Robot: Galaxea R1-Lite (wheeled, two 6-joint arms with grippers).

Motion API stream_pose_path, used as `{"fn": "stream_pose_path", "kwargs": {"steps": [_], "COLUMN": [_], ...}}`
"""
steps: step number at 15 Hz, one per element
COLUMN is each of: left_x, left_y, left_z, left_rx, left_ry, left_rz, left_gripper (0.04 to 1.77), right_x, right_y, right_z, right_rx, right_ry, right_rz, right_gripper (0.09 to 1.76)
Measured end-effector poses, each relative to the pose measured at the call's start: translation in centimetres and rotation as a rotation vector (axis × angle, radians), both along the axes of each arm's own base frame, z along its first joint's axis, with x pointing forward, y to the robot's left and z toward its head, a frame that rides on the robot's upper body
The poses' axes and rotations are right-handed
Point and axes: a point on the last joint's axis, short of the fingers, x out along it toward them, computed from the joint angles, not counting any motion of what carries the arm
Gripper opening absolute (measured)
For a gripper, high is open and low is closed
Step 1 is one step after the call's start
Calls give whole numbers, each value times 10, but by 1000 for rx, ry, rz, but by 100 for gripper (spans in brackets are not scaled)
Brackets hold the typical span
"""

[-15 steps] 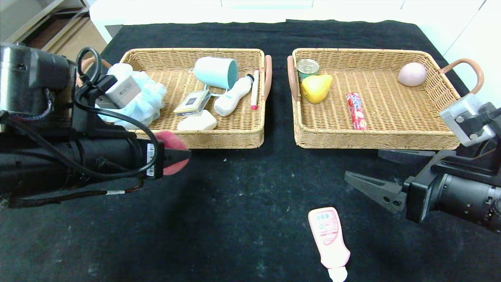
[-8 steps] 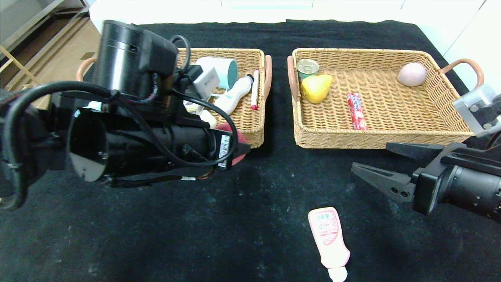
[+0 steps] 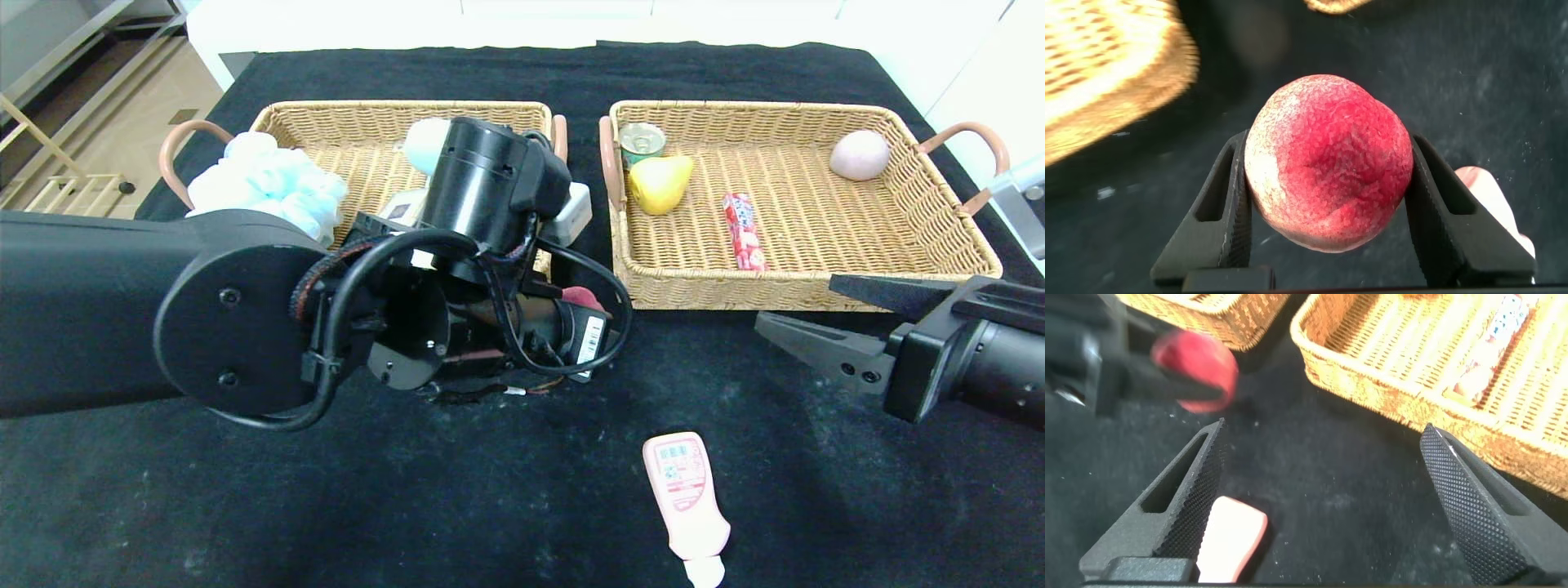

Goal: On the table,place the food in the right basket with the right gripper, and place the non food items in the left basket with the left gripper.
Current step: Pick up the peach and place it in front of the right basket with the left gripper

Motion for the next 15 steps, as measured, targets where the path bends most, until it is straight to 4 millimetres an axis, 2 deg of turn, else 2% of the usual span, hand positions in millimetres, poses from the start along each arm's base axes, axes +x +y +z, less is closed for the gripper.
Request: {"fn": "stream_pose_path", "kwargs": {"steps": [6, 13, 15], "left_x": [4, 3, 3], "left_y": [-14, -20, -20], "left_z": [-23, -32, -33], "left_rx": [37, 69, 70], "left_ry": [52, 58, 59], "left_rz": [-12, 0, 0], "left_gripper": [109, 109, 122], "right_x": [0, 0, 0], "right_y": [-1, -1, 0], "right_z": [0, 0, -1], "right_rx": [1, 0, -1], "right_ry": [-2, 0, 2], "right_rz": [-4, -3, 0], "right_gripper": [171, 171, 171]}}
